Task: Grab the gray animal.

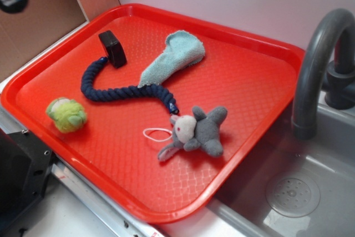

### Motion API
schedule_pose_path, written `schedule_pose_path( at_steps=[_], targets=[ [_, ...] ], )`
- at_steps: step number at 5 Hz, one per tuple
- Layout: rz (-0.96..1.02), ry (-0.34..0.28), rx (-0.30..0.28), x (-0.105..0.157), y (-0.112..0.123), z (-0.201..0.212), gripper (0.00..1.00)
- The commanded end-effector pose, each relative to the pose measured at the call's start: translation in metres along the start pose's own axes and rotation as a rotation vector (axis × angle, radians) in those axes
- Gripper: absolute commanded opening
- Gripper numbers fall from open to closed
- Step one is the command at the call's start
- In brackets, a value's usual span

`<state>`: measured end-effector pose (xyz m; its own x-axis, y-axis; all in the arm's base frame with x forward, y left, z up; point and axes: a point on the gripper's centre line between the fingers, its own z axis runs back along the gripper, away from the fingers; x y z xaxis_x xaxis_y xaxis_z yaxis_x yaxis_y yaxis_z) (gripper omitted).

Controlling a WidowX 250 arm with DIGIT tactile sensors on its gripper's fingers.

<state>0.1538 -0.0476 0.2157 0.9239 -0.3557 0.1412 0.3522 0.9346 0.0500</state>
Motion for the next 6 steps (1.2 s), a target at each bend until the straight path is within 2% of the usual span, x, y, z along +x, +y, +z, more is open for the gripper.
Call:
schedule_pose_path(
  at_steps=[1, 2, 3, 4, 6],
  targets=[
    [-0.357, -0.044, -0.135, 0.045, -0.050, -0.035, 1.00],
    [-0.415, -0.002, -0.121, 0.058, -0.065, -0.057, 1.00],
    [-0.492, 0.019, -0.150, 0.065, -0.080, -0.084, 1.00],
    [-0.528, 0.082, -0.162, 0.069, -0.095, -0.117, 1.00],
    [-0.578, 0.224, -0.098, 0.066, -0.115, -0.157, 1.00]
  ],
)
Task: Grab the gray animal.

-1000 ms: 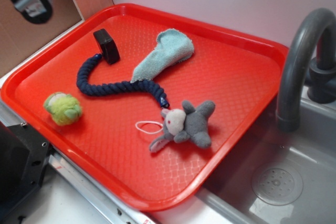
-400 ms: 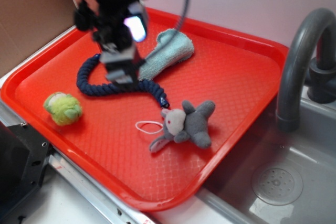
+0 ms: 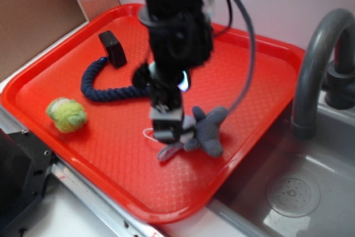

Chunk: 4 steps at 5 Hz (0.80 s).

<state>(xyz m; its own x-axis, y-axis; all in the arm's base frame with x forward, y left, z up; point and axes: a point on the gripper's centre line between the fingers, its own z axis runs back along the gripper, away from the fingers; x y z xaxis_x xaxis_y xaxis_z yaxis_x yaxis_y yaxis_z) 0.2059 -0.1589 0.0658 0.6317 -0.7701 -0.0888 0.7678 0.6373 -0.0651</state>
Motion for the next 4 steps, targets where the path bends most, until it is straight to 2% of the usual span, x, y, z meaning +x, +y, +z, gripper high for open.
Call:
schedule_pose_path(
  at_steps=[1, 3, 4],
  targets=[
    [-0.029, 0.075, 0.063, 0.008, -0.016, -0.020, 1.00],
    [0.040, 0.169, 0.108, 0.006, -0.004, -0.034, 1.00],
    [0.049, 0.183, 0.104, 0.005, -0.002, -0.039, 0.00]
  ],
)
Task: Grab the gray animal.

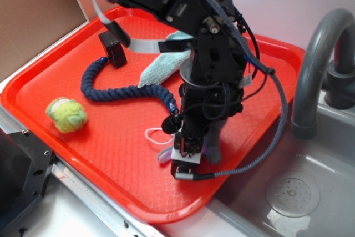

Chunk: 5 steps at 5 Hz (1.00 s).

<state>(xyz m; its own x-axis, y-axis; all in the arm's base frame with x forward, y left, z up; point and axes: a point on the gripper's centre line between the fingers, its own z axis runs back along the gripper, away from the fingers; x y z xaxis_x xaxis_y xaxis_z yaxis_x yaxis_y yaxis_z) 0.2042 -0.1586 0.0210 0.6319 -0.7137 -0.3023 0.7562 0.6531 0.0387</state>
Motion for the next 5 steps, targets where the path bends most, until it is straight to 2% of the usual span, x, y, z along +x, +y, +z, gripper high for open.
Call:
schedule_pose_path(
  at_steps=[1, 2, 3, 4, 5],
  targets=[
    [0.015, -0.052, 0.010, -0.001, -0.003, 0.011, 0.00],
    [0.200, -0.112, -0.071, -0.019, 0.010, 0.029, 0.00],
    [0.435, -0.226, -0.162, -0.054, 0.033, 0.060, 0.00],
    [0.624, -0.339, -0.221, -0.095, 0.045, 0.093, 0.00],
    [0.790, -0.427, -0.288, -0.129, 0.042, 0.118, 0.00]
  ],
)
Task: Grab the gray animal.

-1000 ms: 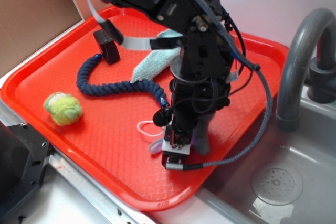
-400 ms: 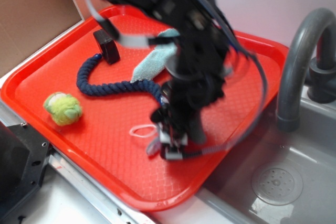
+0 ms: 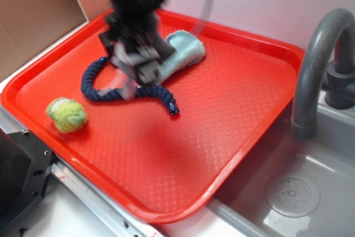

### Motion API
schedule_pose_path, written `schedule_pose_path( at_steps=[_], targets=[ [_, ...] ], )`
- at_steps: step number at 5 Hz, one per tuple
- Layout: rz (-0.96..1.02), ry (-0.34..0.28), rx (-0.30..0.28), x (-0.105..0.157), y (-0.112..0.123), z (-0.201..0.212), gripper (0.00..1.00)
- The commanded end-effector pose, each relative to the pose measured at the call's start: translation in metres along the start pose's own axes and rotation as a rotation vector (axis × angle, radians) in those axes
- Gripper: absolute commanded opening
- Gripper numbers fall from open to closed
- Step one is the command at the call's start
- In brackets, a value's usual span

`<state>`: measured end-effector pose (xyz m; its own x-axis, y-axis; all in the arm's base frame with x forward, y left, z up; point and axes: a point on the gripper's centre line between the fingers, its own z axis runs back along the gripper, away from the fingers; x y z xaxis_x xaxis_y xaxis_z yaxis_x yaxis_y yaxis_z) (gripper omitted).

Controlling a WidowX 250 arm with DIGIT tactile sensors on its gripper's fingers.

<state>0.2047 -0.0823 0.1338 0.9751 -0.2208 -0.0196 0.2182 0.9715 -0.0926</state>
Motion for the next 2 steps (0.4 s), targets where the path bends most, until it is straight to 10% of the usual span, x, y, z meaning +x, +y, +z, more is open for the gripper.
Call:
schedule_pose_path(
  at_steps=[1, 2],
  targets=[
    [0.312, -0.209, -0.077, -0.0533, 0.0081, 0.0645, 0.00],
    [0.316, -0.142, -0.033, -0.0493, 0.0089, 0.0653, 0.00]
  ],
)
